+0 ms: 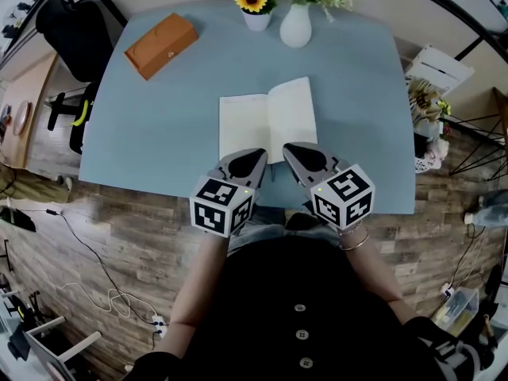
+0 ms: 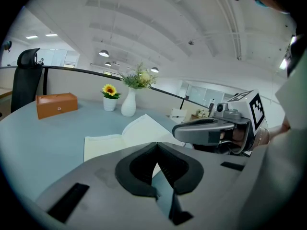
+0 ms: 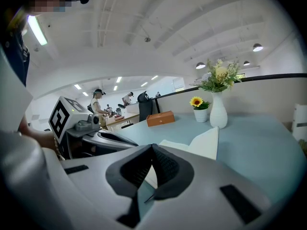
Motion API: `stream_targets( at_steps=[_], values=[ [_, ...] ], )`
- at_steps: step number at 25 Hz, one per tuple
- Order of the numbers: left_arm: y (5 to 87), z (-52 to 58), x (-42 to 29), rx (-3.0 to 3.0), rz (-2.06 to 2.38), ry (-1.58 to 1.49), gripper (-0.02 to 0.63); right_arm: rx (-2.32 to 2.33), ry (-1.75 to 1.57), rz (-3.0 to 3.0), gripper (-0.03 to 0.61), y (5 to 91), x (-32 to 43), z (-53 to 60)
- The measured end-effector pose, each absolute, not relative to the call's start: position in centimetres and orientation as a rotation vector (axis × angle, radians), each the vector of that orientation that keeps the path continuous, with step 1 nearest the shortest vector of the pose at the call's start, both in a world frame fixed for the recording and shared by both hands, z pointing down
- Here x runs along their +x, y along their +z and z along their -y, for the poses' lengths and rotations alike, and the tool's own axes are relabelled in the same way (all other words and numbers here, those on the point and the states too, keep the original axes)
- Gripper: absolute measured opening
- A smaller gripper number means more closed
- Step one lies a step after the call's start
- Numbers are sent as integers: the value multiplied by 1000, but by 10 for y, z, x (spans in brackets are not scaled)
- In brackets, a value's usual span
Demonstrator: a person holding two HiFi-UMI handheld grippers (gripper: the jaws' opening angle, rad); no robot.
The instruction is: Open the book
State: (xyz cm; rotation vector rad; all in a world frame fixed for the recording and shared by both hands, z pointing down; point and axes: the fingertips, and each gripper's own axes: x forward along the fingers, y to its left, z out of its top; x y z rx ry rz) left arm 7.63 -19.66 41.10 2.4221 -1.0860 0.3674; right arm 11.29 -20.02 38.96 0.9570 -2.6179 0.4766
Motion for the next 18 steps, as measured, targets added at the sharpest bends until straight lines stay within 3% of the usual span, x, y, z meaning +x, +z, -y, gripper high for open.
stream_targets(
  at_steps=[18],
  values=[
    [421, 197, 78, 2391, 1052, 388, 12, 948, 489, 2596, 2, 400, 114, 205]
  ],
)
